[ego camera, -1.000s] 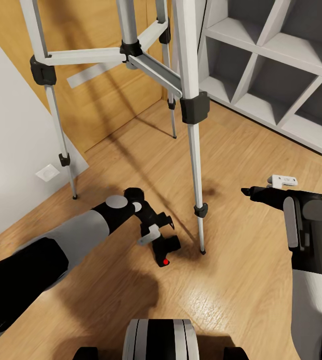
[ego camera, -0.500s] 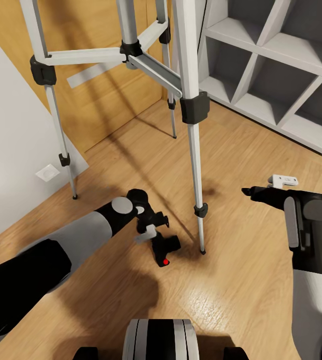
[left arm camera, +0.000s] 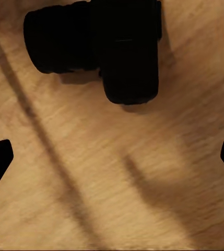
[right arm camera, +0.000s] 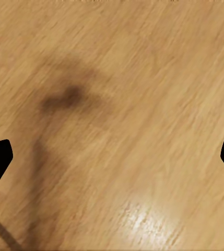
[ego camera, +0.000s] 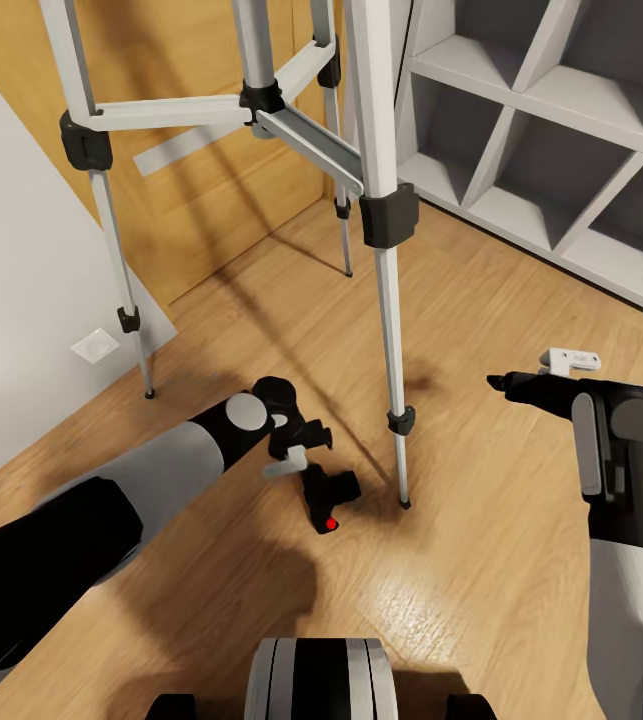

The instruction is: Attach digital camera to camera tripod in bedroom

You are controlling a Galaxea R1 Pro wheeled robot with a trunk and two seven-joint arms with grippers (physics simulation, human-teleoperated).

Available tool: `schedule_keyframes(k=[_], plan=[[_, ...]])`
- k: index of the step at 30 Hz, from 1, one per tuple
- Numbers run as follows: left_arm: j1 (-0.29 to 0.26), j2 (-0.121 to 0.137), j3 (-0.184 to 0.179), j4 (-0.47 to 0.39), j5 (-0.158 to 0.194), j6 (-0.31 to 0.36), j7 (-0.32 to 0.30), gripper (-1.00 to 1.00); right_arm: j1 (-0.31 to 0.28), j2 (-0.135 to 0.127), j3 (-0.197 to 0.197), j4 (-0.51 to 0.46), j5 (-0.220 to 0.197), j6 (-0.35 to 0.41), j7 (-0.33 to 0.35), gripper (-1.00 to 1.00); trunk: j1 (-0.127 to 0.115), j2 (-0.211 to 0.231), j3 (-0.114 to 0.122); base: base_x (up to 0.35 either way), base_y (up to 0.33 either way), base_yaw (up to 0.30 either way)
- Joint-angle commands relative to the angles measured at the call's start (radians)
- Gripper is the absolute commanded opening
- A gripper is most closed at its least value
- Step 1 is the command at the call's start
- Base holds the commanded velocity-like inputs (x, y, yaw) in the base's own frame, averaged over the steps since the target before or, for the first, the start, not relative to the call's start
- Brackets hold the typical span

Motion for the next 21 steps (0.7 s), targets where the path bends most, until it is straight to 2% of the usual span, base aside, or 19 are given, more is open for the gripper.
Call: schedule_keyframes(k=[1,2,5,8,15,21], plan=[[-0.001,0.0,-0.002,0.001,-0.023,-0.001,0.003,1.0,-0.001,0.0,-0.001,-0.004,-0.003,0.004,0.002,1.0,0.0,0.0,-0.001,0.0,0.0,0.0],[-0.001,0.0,-0.002,0.001,-0.023,-0.001,0.003,1.0,-0.001,0.0,-0.001,-0.004,-0.003,0.004,0.002,1.0,0.0,0.0,-0.001,0.0,0.0,0.0],[-0.002,-0.001,0.002,0.01,-0.07,0.001,0.016,1.0,-0.001,0.0,-0.001,-0.016,-0.003,0.004,0.002,1.0,0.0,0.0,-0.001,0.0,0.0,0.0],[-0.004,-0.002,0.003,0.014,-0.088,0.002,0.033,1.0,-0.001,0.0,-0.001,-0.021,-0.002,0.004,0.002,1.0,0.0,0.0,-0.001,0.0,0.0,0.0],[-0.008,-0.002,0.005,0.023,-0.116,0.007,0.075,1.0,-0.001,0.0,-0.001,-0.042,-0.001,0.004,0.002,1.0,0.0,0.0,-0.004,0.0,0.0,0.0],[-0.01,-0.002,0.005,0.036,-0.122,0.009,0.084,1.0,-0.001,0.0,-0.001,-0.05,-0.001,0.004,0.002,1.0,0.0,0.0,-0.011,0.0,0.0,0.0]])
